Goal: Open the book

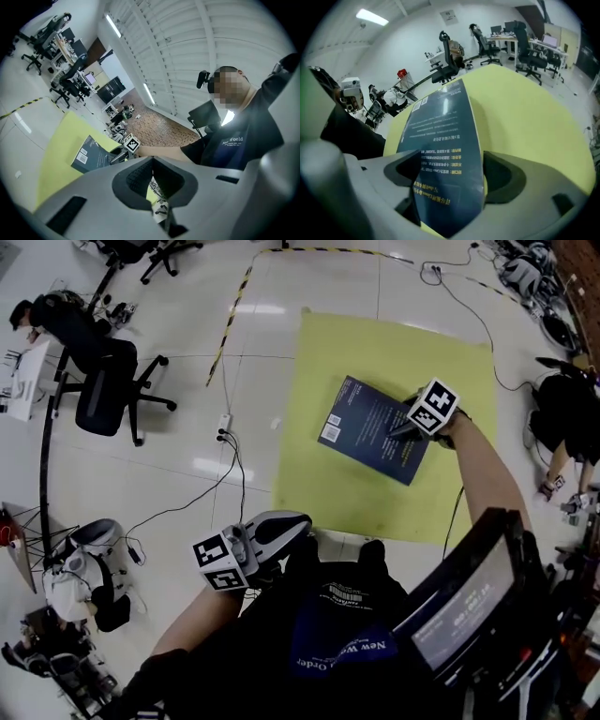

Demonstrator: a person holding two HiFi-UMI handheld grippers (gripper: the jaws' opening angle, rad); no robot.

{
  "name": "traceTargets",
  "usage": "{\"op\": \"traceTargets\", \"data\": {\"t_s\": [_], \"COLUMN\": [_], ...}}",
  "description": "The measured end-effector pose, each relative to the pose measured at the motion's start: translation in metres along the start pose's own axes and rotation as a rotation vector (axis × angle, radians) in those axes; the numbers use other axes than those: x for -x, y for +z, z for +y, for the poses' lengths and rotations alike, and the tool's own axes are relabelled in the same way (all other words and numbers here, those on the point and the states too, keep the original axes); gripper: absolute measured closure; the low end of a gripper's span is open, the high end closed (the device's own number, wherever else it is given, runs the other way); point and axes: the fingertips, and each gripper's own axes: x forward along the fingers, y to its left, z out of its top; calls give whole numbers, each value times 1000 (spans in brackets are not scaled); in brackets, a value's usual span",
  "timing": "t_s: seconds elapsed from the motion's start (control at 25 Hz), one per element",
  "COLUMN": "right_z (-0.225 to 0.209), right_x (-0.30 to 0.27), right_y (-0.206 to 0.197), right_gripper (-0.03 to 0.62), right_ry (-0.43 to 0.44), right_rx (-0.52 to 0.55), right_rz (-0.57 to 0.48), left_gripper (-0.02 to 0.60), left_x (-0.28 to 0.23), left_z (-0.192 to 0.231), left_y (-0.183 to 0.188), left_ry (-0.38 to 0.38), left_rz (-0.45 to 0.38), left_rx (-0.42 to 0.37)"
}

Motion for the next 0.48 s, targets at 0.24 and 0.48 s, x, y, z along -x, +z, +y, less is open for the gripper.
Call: {"op": "traceTargets", "data": {"t_s": [0.24,0.48], "right_z": [3,62], "right_x": [39,80], "right_y": [16,33], "right_gripper": [474,537], "right_ry": [-246,-173], "right_rx": [205,250], "right_rz": [-61,-170], "left_gripper": [575,575], "left_x": [14,14], "left_z": [4,-3], "left_y": [0,13], "left_ry": [22,-6], "left_rz": [-26,-50], "left_rx": [0,-26]}}
